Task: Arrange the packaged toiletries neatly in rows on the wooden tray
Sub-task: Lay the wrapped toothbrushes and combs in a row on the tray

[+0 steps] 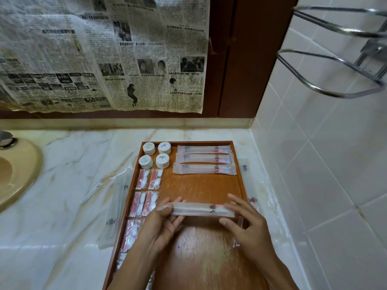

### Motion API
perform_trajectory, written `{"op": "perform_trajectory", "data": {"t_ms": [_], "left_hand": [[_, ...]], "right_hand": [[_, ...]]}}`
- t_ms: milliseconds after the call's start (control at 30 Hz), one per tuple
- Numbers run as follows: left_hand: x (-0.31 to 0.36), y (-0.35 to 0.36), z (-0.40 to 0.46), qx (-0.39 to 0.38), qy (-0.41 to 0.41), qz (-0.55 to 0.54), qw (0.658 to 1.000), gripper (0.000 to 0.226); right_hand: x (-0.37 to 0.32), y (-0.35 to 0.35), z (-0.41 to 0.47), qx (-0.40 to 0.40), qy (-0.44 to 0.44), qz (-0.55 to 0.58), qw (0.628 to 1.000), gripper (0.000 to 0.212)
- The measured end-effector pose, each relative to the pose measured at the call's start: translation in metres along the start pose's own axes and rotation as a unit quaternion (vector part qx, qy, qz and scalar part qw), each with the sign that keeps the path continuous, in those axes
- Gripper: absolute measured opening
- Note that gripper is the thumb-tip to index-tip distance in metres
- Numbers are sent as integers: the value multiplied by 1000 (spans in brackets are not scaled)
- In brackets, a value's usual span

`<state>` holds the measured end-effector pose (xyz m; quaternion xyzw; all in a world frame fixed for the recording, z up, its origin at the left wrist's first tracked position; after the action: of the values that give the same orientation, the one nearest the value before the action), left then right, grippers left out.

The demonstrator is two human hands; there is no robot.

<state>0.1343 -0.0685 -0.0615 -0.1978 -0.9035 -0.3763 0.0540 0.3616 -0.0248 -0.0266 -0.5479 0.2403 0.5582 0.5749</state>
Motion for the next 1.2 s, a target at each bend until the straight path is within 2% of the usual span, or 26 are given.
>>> {"op": "perform_trajectory", "data": {"t_ms": [100, 200, 333, 433, 500, 600, 700, 767, 833, 867, 900, 1000, 1067, 1200], "left_hand": [[4, 2, 1, -25, 31, 13, 999, 44], [6, 5, -2, -57, 52, 30, 997, 47], [6, 9, -7, -80, 64, 79, 992, 48], [2, 10, -7, -80, 39, 66, 994, 45], [-7, 14, -7, -57, 18, 53, 997, 41], [-28, 19, -5, -17, -13, 91, 996, 28], [-40, 20, 0, 21, -22, 122, 992, 18], [-35, 15, 5, 54, 1, 111, 992, 14], [-26, 10, 8, 68, 22, 101, 992, 15], [-21, 7, 9, 73, 31, 100, 992, 16], [-17, 4, 10, 79, 39, 100, 991, 16], [-15, -2, 15, 91, 47, 106, 989, 15], [-20, 0, 18, 87, 50, 114, 988, 15], [-31, 7, 21, 80, 51, 138, 986, 19]], "right_hand": [[15, 4, -3, 18, 170, 153, 973, 52], [15, 8, -2, 31, 230, 301, 925, 44], [12, 9, -2, 39, 246, 310, 918, 26], [13, 10, -1, 49, 244, 324, 913, 14], [14, 13, -2, 59, 241, 324, 913, 12], [14, 21, -4, 51, 242, 304, 920, 11], [14, 22, -5, 16, 213, 216, 953, 7], [18, 7, -4, 32, 158, 30, 986, 11], [18, -13, -3, 12, 107, -208, 972, 9], [19, -18, -5, -25, 110, -285, 952, 10], [22, -19, -6, -69, 125, -333, 932, 20], [23, -7, -15, -163, 181, -387, 889, 36], [19, 3, -16, -163, 195, -410, 876, 35], [12, 14, -14, -131, 199, -404, 883, 21]]}}
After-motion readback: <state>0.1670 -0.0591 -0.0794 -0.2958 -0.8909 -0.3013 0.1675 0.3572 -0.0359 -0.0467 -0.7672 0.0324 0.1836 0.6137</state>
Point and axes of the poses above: each hand's wrist, its own z-axis towards the middle knuckle, its own y-axis out of the palm, x = y × z, the point moved 4 cm from there along z, towards the middle knuckle, and after that the axes turned 11 degrees about -y, right-handed, at the moved point
